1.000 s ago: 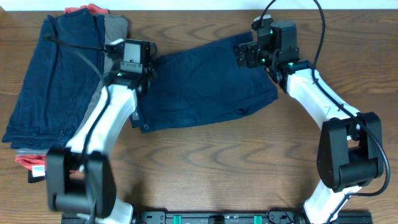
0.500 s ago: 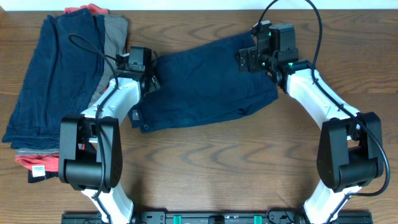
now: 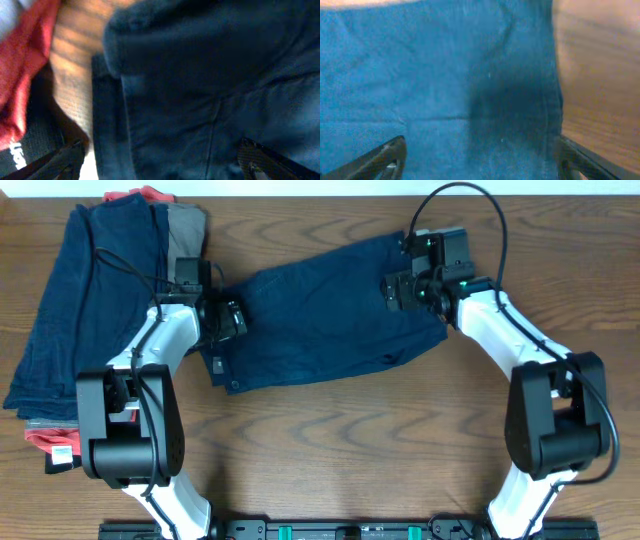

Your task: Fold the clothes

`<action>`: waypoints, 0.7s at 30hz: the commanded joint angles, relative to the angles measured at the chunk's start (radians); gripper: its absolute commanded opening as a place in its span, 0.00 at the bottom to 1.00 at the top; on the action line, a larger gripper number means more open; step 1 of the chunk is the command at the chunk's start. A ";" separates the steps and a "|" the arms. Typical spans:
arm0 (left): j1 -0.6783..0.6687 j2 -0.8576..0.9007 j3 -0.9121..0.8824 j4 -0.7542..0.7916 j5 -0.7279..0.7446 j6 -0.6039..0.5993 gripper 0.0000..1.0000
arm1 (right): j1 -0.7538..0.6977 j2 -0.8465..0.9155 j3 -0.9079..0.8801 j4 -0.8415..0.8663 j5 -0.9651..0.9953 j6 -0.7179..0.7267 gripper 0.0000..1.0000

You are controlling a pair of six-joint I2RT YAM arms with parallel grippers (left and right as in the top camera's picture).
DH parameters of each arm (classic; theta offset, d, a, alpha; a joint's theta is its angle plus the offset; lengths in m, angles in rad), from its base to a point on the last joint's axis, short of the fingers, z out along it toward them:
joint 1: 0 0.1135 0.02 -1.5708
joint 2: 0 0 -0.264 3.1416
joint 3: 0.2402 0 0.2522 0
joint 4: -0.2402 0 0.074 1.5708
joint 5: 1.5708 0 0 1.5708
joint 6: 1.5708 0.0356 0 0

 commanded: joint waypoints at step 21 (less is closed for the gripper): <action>0.000 -0.275 0.010 -0.196 0.037 0.048 0.98 | -0.044 0.184 0.009 -0.131 0.068 0.147 0.01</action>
